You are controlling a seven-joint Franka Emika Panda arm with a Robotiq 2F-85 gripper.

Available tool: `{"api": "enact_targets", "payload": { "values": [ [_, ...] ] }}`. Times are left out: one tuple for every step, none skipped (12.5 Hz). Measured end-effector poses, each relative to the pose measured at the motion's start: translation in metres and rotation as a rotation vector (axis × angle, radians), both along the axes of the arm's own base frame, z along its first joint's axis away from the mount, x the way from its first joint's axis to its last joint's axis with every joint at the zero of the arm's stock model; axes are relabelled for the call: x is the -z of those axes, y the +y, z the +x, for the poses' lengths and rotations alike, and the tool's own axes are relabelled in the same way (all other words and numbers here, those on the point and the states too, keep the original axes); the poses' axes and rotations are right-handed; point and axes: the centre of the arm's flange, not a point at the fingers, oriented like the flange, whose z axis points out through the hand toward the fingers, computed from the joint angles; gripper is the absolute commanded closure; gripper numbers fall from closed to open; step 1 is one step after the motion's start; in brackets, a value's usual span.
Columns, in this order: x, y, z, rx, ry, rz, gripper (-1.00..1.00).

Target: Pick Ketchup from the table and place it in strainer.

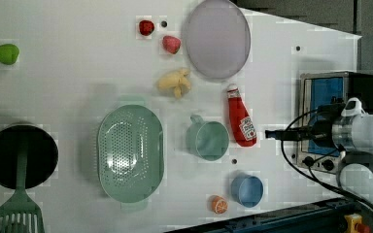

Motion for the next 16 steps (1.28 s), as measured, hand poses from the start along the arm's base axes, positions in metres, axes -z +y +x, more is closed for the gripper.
{"api": "enact_targets", "payload": {
  "values": [
    [0.011,0.000,0.003,-0.023,-0.006,0.003,-1.00],
    [0.024,-0.001,0.005,-0.032,0.001,0.008,-1.00],
    [0.039,-0.002,0.007,-0.046,0.014,0.014,-1.00],
    [0.057,-0.004,0.009,-0.051,0.020,0.023,-1.00],
    [0.076,-0.007,0.011,-0.049,0.021,0.027,-1.00],
    [0.095,-0.010,0.009,-0.044,0.031,0.029,-1.00],
    [0.112,-0.011,0.008,-0.044,0.029,0.029,-1.00],
    [0.128,-0.012,0.006,-0.049,0.032,0.030,-1.00],
    [0.141,-0.012,0.003,-0.050,0.032,0.033,-1.00],
    [0.151,-0.009,0.003,-0.056,0.028,0.036,-1.00],
    [0.160,-0.005,0.001,-0.070,0.036,0.036,-1.00],
    [0.167,-0.003,-0.001,-0.079,0.039,0.039,-1.00],
    [0.170,0.001,-0.001,-0.084,0.023,0.042,-0.92],
    [0.171,0.004,0.000,-0.091,0.014,0.043,-0.68],
    [0.170,0.007,0.003,-0.099,-0.002,0.045,-0.43],
    [0.169,0.008,0.006,-0.102,-0.012,0.045,-0.21]
  ]
}}
